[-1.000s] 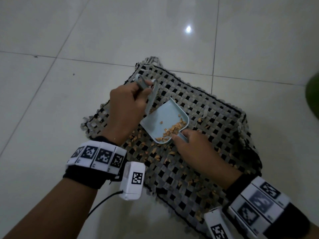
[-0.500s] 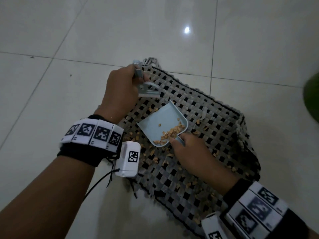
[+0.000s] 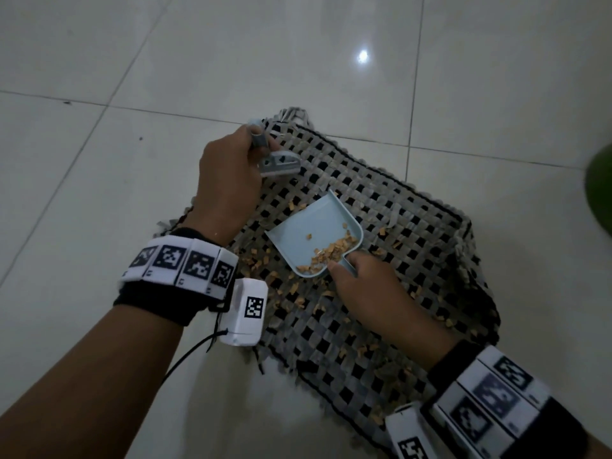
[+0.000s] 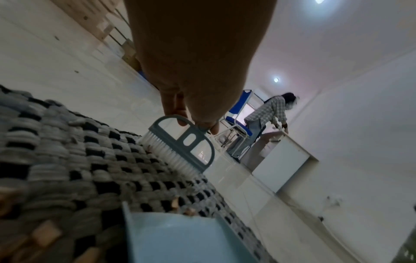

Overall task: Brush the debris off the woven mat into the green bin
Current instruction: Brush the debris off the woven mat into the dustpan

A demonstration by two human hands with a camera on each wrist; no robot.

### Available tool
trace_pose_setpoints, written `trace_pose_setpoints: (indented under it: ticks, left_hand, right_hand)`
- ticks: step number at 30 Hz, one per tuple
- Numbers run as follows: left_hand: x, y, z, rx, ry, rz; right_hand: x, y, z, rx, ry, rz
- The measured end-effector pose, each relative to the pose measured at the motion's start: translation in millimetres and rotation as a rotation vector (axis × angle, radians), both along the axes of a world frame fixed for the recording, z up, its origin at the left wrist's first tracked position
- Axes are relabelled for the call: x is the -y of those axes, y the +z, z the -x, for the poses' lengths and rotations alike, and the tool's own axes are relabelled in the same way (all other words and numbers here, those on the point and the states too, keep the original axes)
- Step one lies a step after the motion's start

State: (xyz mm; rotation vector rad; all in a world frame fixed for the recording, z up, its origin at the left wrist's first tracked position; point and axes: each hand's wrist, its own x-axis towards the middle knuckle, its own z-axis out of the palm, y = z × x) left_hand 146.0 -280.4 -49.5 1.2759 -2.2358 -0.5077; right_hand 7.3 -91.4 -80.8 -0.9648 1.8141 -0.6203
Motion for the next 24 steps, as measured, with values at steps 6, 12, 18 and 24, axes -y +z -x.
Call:
trace_pose_setpoints:
  ticks: [6, 12, 18, 24]
  left_hand:
    - [-43, -2, 5, 0.012, -0.002, -0.037]
    - [-39, 3, 0, -0.111, 0.085, 0.052]
    - [-34, 1, 4, 0.024, 0.025, 0.014]
    - [-52, 4, -2, -0.034, 0.010, 0.001]
  right_hand:
    - [0, 2, 1, 0.003, 0.006, -0.007]
    - [-2, 0, -2, 0.004, 0.007, -0.007]
    - [-3, -3, -3, 0.002, 0.003, -0.002]
    - [-4, -1, -4, -0.017, 0.008, 0.002]
